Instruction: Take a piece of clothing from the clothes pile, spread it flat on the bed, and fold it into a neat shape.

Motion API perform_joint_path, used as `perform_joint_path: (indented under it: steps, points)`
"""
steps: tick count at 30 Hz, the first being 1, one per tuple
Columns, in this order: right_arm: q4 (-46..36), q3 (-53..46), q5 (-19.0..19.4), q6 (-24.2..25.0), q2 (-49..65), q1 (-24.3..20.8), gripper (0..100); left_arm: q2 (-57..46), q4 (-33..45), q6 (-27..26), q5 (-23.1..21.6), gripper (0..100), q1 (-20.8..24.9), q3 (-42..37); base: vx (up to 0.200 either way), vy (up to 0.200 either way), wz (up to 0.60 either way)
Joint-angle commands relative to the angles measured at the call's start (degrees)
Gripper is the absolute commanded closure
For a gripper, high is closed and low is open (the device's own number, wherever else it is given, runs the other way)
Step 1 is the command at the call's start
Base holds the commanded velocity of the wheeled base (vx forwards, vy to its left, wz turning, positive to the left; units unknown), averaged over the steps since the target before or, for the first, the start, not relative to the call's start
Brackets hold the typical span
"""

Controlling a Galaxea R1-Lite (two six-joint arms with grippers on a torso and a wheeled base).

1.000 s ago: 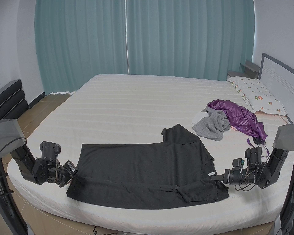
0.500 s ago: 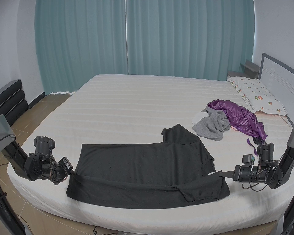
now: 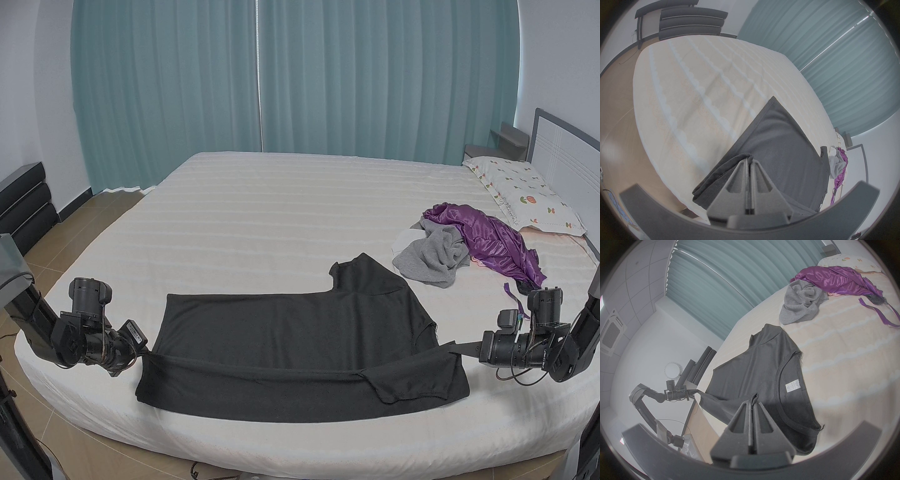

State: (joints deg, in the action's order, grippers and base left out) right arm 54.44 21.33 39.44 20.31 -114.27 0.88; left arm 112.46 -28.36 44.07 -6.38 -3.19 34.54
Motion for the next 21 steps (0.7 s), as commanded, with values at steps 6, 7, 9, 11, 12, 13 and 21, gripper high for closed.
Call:
perform_joint_path:
  steps: [6,7,9,11,12,13,21]
  points:
    - [-0.1,4.7,-0.6,0.0,-6.6,-0.1,100,7.5,-0.2,0.1,0.0,100,-0.3,2.6,0.0,0.0,0.0]
    - [-0.6,5.9,-0.6,0.1,-7.6,-0.1,100,8.2,-0.2,0.1,0.0,100,-0.3,3.3,0.0,0.0,0.0]
    - [-0.7,6.8,-0.6,0.3,-8.7,-0.1,100,8.9,-0.2,0.2,0.0,100,-0.2,4.0,0.0,0.0,0.0]
    - [-0.7,8.5,-0.8,0.5,-10.9,-0.3,100,10.3,-0.3,0.2,0.0,100,-0.1,5.0,0.0,0.0,0.0]
    - [-0.7,8.9,-0.8,0.6,-11.3,-0.3,100,10.5,-0.3,0.3,0.1,100,-0.1,5.4,0.0,0.0,0.0]
    - [-0.7,9.3,-0.9,0.6,-11.7,-0.3,100,10.7,-0.3,0.2,0.1,100,0.0,5.5,0.0,0.0,0.0]
    - [-0.7,11.3,-1.0,0.6,-14.7,-0.3,100,12.3,-0.5,0.3,0.1,100,0.0,6.7,0.0,0.0,0.0]
